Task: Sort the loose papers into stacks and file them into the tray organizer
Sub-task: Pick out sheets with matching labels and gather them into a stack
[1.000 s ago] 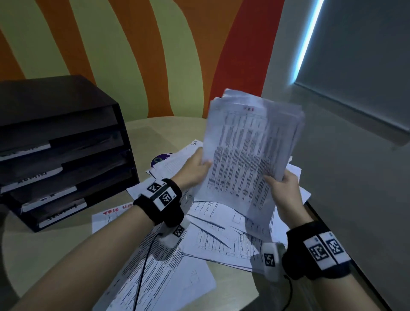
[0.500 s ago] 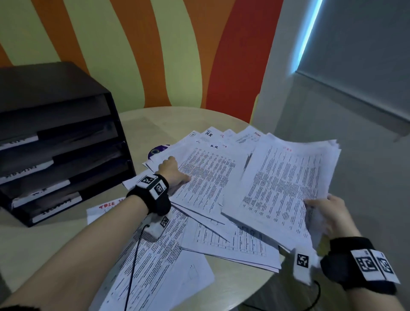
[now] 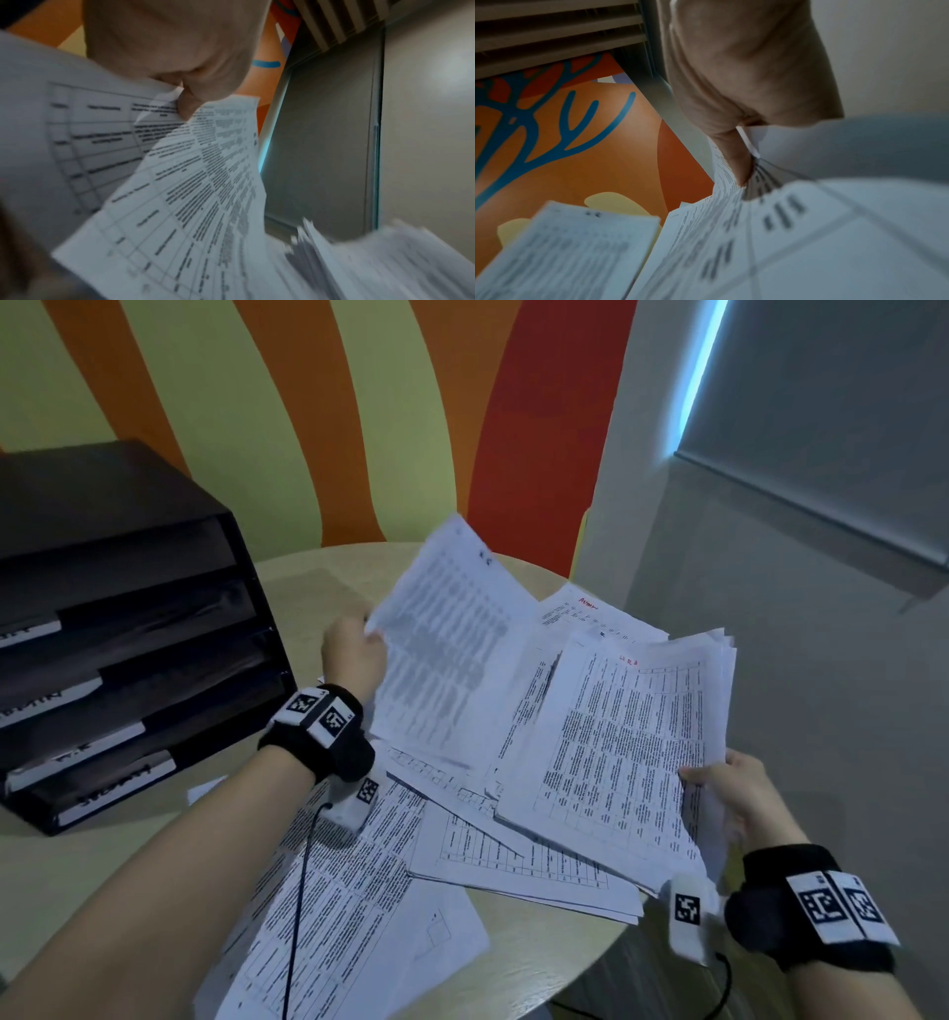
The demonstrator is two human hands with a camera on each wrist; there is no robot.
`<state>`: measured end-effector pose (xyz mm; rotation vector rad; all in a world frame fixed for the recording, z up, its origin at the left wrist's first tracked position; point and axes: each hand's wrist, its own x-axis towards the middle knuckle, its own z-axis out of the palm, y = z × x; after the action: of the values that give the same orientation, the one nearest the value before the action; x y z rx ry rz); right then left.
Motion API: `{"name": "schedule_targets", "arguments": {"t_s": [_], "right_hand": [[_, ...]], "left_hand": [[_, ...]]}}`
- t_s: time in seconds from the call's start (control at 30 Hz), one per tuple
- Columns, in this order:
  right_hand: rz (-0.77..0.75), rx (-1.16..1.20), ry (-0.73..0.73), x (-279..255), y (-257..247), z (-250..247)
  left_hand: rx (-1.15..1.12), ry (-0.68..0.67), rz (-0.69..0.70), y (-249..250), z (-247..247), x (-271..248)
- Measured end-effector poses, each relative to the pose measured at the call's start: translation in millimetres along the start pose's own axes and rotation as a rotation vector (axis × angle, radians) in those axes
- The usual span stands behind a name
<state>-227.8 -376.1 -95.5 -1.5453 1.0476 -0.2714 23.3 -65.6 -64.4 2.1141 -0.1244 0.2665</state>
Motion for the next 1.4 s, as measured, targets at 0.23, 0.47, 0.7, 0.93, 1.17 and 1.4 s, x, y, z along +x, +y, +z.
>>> {"name": "schedule_targets", "arguments": {"t_s": [0.23, 0.47, 0.7, 0.93, 1.17, 1.4], "right_hand": [[-0.046, 0.041, -0.028, -8.5, -7.5, 6.1], [-0.119, 0.176, -0.120, -22.5, -19.7, 20.3], [-0.269, 0.254, -0.216, -49.5, -38.3, 42.3], [-0.506, 0.116, -0.221, -60.7, -46.6, 60.4], [-0.902, 0.188, -0.113, -86.5, -103.2, 70.0], [-0.789, 0.212, -0.250, -77.9, -92.5, 81.6]], "left_hand": [[-0.514, -0.075, -0.170, 26.4, -38.8, 5.4], [-0.391, -0.452, -0.250, 36.9, -5.4, -41.1], [-0.432, -0.616, -0.297, 33.1, 33.8, -65.2], [-0.402, -0.508, -0.044, 52.3, 10.7, -80.6], [-0.526, -0.394, 0.172, 94.6, -31.5, -57.1], [-0.672, -0.461, 0.097, 84.8, -50.5, -53.2]]}}
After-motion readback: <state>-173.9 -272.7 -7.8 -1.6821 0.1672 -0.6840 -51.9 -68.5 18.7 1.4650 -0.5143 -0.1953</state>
